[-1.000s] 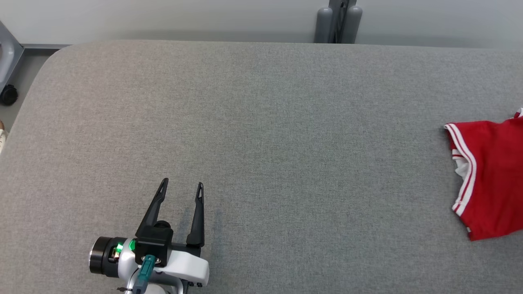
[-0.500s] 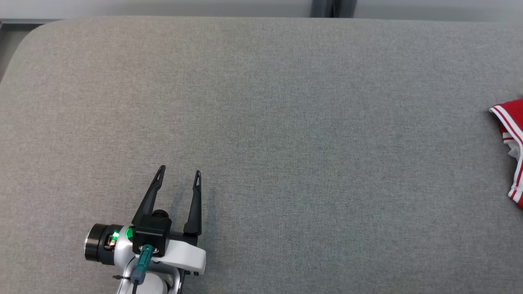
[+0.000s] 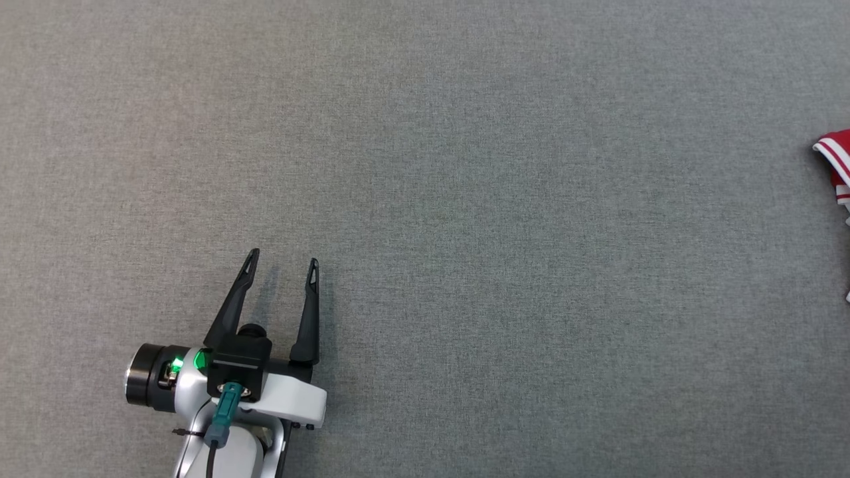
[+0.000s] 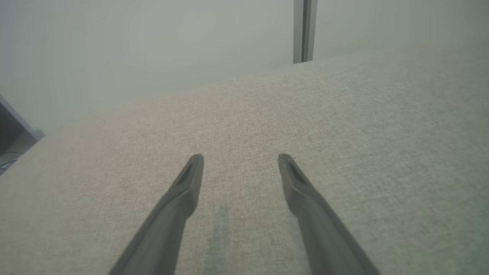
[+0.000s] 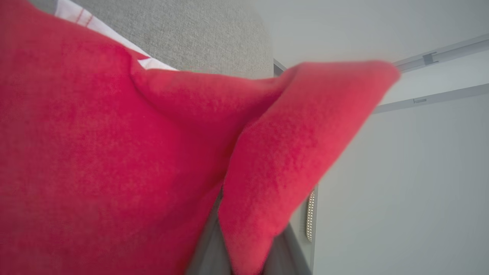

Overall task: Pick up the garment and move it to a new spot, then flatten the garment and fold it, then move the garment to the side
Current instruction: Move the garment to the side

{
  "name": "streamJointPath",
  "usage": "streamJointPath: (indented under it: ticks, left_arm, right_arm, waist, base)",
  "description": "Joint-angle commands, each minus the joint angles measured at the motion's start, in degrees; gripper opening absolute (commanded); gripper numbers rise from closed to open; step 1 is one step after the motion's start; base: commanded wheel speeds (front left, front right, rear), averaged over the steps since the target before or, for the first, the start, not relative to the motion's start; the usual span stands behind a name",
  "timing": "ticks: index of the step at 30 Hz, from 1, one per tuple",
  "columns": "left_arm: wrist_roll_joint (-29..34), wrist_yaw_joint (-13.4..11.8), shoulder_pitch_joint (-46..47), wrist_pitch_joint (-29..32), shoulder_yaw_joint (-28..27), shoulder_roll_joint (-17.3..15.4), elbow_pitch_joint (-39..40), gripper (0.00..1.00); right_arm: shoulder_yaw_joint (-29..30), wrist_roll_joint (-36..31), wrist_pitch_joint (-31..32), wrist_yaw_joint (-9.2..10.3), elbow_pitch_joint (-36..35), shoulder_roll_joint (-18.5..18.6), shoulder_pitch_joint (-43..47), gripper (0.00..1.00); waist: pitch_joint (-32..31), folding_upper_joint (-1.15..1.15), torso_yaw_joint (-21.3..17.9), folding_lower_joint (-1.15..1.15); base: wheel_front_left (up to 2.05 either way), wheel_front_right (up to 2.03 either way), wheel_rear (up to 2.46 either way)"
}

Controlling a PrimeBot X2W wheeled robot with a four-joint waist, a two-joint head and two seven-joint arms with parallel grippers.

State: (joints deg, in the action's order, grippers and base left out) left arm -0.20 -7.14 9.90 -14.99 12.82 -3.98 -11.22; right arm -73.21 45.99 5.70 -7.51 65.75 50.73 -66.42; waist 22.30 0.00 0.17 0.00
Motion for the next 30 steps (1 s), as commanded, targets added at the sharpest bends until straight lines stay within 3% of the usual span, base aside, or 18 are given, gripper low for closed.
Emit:
streamJointPath:
  ticks: [1,7,9,10,21,30]
  left_arm:
    - [0.18,-0.17,0.97,-0.22,-0.10,-0.41,0.20,1.00]
    - [0.46,-0.48,1.62,-0.22,0.26,-0.91,0.16,1.00]
    - [0.43,-0.60,1.80,-0.22,0.33,-1.05,0.15,1.00]
    - [0.42,-0.63,1.83,-0.22,0.37,-1.11,0.10,1.00]
    - [0.09,-0.92,1.95,-0.22,0.92,-1.22,-0.51,1.00]
    - [-0.60,-1.18,0.52,-0.22,1.20,-0.82,-1.16,1.00]
  right_arm:
    - [-0.10,-0.59,-0.55,0.03,1.10,-0.64,-0.46,0.00]
    - [-0.14,-3.41,-1.52,0.03,4.35,-3.22,-0.75,0.00]
    - [-0.07,-3.36,-2.06,0.03,4.79,-3.64,-0.71,0.49]
    - [-0.08,-3.34,-2.37,0.03,5.00,-3.81,-0.72,1.00]
    - [0.65,-1.76,-3.62,0.03,6.07,-5.57,-0.20,1.00]
    - [0.24,-5.34,-3.47,0.03,6.38,-6.02,-2.72,1.00]
  waist:
    - [0.57,0.00,-0.07,0.00]
    - [1.95,0.00,-0.18,0.00]
    - [2.14,0.00,-0.23,0.00]
    - [2.19,0.00,-0.26,0.00]
    - [1.57,0.00,-0.37,0.00]
    - [-1.55,0.00,-0.38,0.00]
  base:
    - [0.00,0.00,0.00]
    - [0.00,0.00,0.00]
    - [0.00,0.00,0.00]
    - [0.00,0.00,0.00]
    - [0.00,0.00,0.00]
    - [0.00,0.00,0.00]
